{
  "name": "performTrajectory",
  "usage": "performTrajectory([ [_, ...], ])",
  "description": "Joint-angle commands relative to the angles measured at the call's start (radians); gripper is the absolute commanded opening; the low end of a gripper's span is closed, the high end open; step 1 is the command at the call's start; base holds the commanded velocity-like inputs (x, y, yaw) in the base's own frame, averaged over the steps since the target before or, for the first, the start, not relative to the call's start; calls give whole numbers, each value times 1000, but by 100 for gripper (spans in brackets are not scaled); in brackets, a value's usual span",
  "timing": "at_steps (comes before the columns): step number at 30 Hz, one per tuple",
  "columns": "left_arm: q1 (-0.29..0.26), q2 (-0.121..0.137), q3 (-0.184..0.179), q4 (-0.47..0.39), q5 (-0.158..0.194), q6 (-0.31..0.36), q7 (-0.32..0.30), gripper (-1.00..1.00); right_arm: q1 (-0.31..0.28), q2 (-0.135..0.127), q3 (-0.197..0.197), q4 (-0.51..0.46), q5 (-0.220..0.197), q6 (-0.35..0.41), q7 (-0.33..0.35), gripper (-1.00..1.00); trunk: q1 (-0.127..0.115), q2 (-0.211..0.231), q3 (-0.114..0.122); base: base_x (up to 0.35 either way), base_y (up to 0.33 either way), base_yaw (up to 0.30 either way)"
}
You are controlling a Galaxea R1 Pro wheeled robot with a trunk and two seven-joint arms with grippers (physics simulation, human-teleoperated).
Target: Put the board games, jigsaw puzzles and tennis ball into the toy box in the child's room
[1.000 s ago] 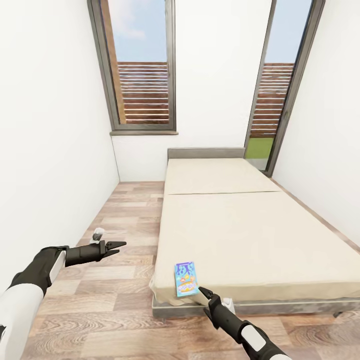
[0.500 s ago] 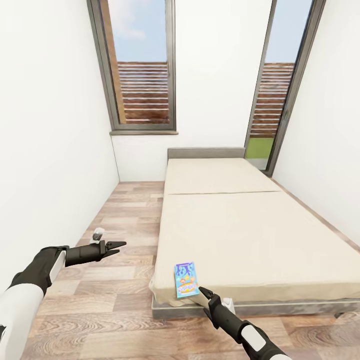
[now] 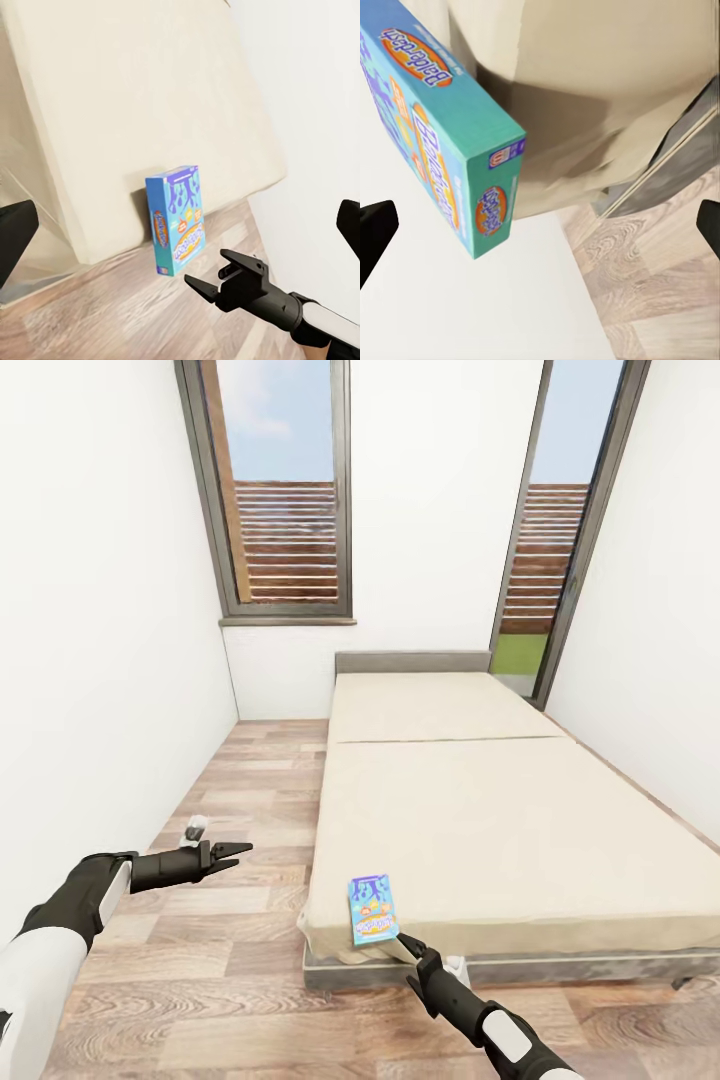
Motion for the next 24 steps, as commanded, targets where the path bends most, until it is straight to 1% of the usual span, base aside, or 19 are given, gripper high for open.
performTrajectory([
  [1, -1, 0, 2, 0, 0, 10, -3, 100, 0, 0, -4, -1, -6, 8, 0, 100, 4, -8, -4, 0, 0, 0],
  [5, -1, 0, 3, 0, 0, 10, -3, 100, 0, 0, -4, -1, -6, 8, 0, 100, 19, -36, -17, 0, 0, 0],
  [24, -1, 0, 3, 0, -1, 10, -3, 100, 0, 0, -4, -1, -6, 7, 3, 100, 19, -36, -17, 0, 0, 0],
])
